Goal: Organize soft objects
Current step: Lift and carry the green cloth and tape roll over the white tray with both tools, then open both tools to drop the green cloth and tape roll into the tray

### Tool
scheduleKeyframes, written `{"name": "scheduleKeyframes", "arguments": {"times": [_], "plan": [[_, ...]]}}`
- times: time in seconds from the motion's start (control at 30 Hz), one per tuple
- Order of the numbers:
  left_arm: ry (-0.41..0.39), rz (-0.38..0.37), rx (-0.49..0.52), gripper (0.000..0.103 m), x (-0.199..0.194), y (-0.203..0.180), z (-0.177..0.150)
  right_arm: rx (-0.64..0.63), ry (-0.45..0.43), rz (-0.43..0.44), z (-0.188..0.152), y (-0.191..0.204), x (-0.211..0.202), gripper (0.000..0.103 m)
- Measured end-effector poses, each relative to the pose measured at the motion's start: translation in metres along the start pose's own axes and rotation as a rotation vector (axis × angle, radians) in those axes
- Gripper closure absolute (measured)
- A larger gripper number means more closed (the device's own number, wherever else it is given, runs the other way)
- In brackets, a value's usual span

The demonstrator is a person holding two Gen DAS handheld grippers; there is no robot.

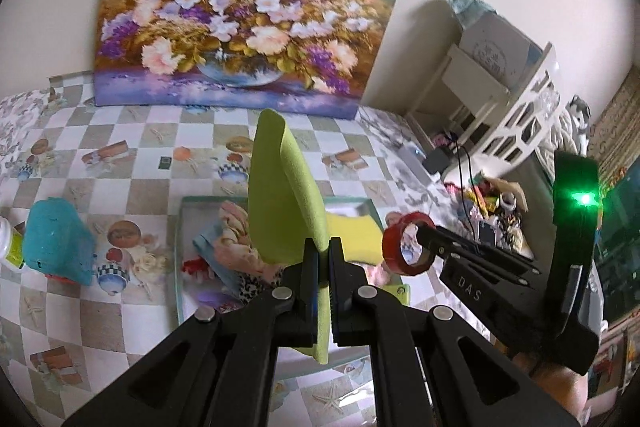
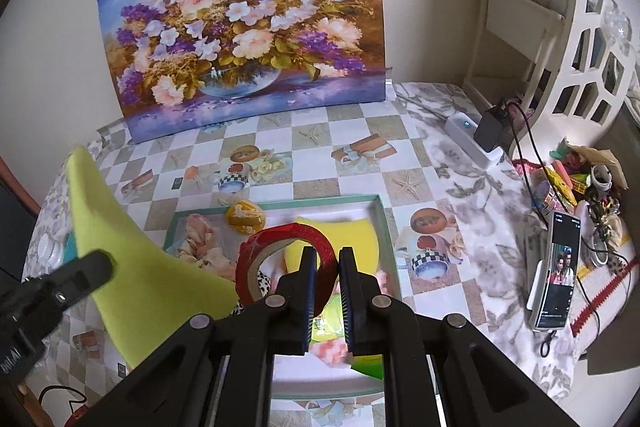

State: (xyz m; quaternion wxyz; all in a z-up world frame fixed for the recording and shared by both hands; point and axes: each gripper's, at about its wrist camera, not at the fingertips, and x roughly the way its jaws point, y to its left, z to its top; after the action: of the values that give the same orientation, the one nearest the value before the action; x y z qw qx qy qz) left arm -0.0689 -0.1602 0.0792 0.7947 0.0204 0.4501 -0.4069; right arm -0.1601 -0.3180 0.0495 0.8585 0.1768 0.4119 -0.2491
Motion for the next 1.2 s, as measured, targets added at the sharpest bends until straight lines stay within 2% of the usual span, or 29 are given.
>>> {"name": "scheduleKeyframes", "arguments": {"times": [0.4, 1.2], "plan": [[0.149, 0.081, -0.037, 0.099, 0.049, 0.022, -0.014, -0.055, 0.083, 0.018, -0.008, 0.018, 0.026, 0.091], [0.283, 0.216, -0.188, 0.099, 0.092, 0.089, -0.026, -0.141, 0.283, 0.062, -0.032, 0.056, 0.087, 0.090]]}}
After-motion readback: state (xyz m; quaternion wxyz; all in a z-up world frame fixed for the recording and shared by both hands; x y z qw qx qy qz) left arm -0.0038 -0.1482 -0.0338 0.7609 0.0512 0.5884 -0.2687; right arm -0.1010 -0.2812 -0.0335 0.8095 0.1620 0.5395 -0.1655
